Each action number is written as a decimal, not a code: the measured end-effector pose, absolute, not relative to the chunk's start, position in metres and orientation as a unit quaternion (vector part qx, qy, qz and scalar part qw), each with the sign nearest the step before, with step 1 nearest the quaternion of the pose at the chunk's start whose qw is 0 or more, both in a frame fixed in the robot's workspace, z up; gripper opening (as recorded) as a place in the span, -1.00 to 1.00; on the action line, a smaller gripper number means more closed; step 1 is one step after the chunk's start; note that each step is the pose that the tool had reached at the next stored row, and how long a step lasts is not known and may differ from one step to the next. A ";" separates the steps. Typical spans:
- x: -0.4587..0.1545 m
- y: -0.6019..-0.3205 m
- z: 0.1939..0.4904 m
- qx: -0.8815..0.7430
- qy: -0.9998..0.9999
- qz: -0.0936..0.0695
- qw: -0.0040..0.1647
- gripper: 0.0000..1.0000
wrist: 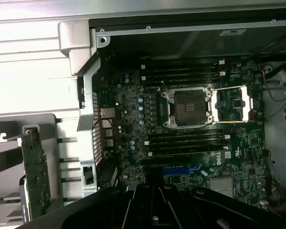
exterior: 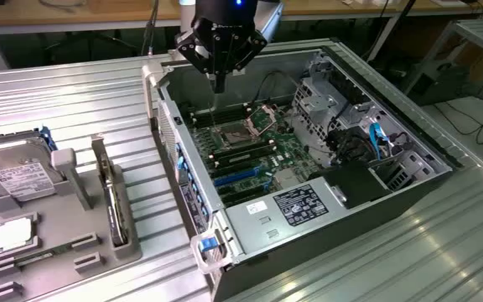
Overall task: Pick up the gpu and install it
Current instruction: 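Reach for the gpu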
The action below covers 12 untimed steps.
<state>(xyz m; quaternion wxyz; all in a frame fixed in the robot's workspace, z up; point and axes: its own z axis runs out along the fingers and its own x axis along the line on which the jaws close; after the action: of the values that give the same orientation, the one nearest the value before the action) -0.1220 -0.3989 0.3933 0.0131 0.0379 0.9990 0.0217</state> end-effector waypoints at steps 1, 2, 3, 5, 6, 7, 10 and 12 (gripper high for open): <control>-0.123 -0.399 0.393 0.038 0.999 0.022 0.013 -0.79; -0.126 -0.399 0.393 0.038 0.999 0.022 0.013 -0.79; -0.129 -0.399 0.393 0.038 0.999 0.022 0.013 -0.79; -0.133 -0.399 0.393 0.038 0.999 0.022 0.013 -0.79; -0.134 -0.399 0.393 0.038 0.999 0.022 0.013 -0.79; -0.136 -0.399 0.393 0.038 0.999 0.022 0.013 -0.79; -0.139 -0.399 0.393 0.038 0.999 0.022 0.013 -0.79; -0.141 -0.399 0.393 0.038 0.999 0.022 0.013 -0.79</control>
<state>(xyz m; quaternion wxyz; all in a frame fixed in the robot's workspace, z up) -0.1413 -0.3990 0.3933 0.0131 0.0379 0.9990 0.0217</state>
